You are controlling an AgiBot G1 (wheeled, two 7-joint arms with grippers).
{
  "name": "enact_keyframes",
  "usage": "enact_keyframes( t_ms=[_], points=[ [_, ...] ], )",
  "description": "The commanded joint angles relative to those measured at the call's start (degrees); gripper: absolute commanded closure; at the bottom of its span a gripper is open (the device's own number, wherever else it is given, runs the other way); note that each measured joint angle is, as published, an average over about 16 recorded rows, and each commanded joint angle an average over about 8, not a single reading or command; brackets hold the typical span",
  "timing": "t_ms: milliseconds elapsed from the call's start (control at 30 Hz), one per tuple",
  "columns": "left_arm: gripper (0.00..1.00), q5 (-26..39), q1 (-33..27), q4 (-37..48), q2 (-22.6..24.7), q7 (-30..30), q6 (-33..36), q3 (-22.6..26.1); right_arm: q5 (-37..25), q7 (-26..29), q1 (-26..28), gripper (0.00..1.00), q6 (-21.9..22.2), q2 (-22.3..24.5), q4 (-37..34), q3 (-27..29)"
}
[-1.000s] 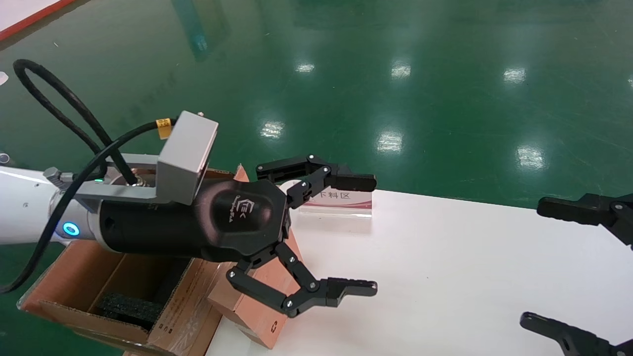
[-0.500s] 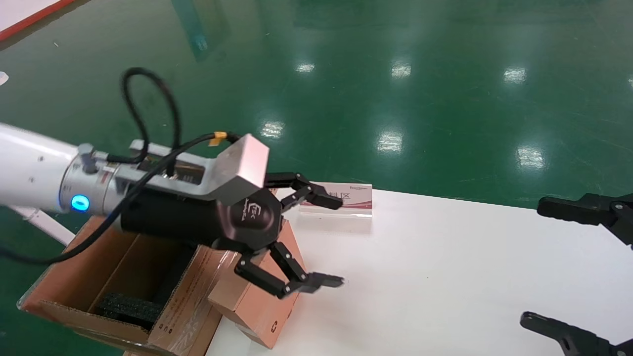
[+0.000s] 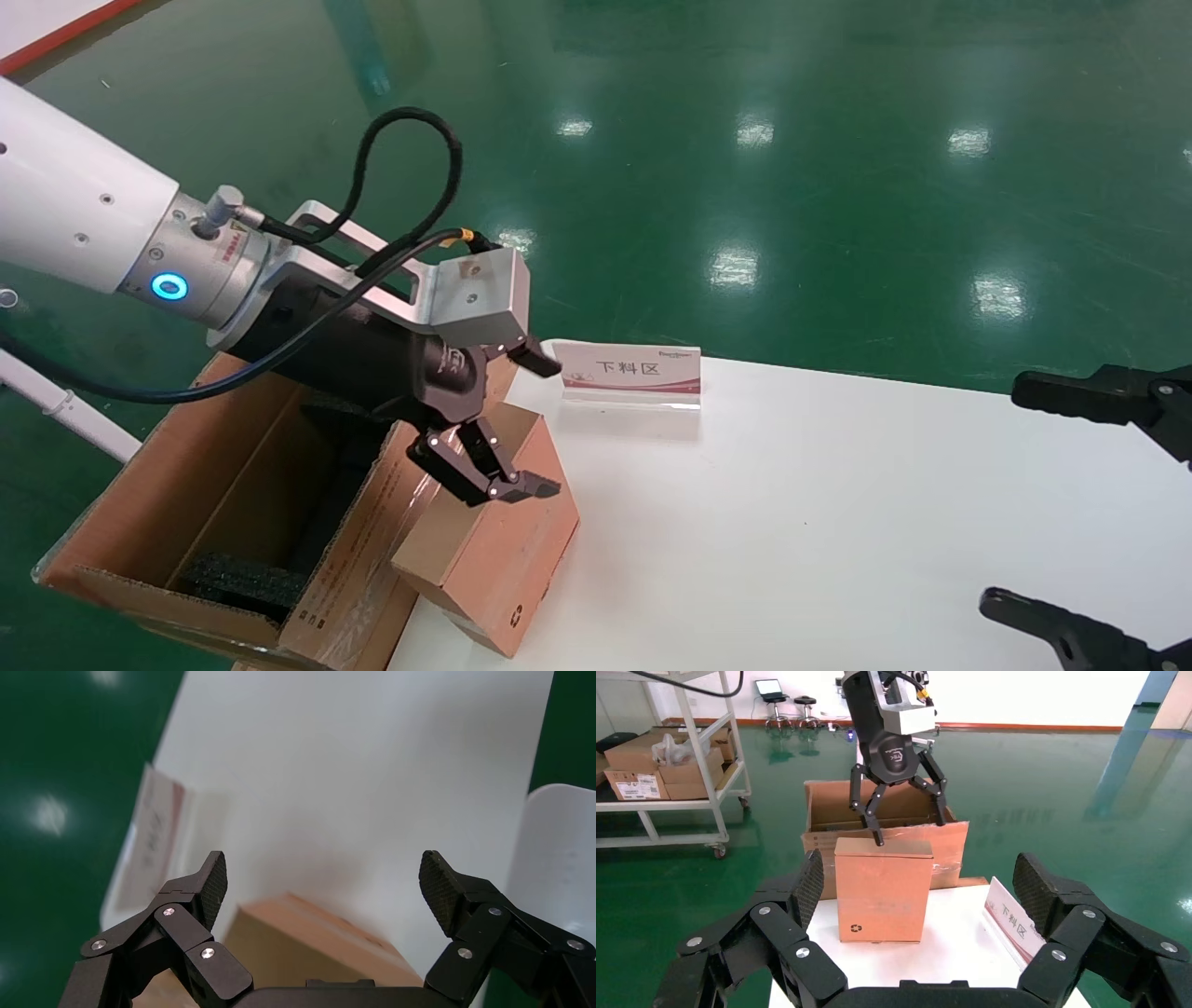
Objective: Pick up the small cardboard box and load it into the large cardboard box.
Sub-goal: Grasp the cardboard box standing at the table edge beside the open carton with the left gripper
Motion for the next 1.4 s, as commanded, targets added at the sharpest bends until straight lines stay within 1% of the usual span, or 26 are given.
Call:
enact_keyframes(
  t_ms=[33,267,433,567,767,933,1167,1400],
  points=[
    [0.0,-0.09,-3.04,-0.02,0.05,-2.94,0.07,4.18,0.01,0.0,0.0,0.0,0.0,0.0,0.0,-0.01],
    [0.0,0.22,-11.81,-0.04,2.07,-11.75,-0.29,17.33,0.03,-0.02,0.01,0.0,0.02,0.02,0.0,-0.04],
    [0.0,0.4,-16.06,-0.16,3.47,-15.91,-0.74,24.34,0.04,-0.03,0.01,0.0,0.03,0.02,0.0,-0.06],
    [0.0,0.12,-18.14,-0.24,4.35,-18.18,-1.2,28.65,0.05,-0.04,0.02,0.0,0.03,0.03,0.0,-0.08],
    [0.0,0.89,-20.18,-0.32,5.45,-21.26,-1.98,33.38,0.07,-0.05,0.02,0.0,0.04,0.04,0.0,-0.1],
    [0.0,1.66,-20.99,-0.39,6.37,-23.29,-2.6,36.16,0.08,-0.06,0.03,0.0,0.05,0.05,0.0,-0.12],
    [0.0,2.47,-20.65,-0.42,7.55,-25.41,-3.74,39.02,0.1,-0.07,0.03,0.0,0.06,0.06,0.0,-0.15],
    [0.0,3.84,-19.63,-0.42,8.15,-26.9,-5.05,40.89,0.12,-0.09,0.04,0.0,0.08,0.07,0.0,-0.18]
  ],
)
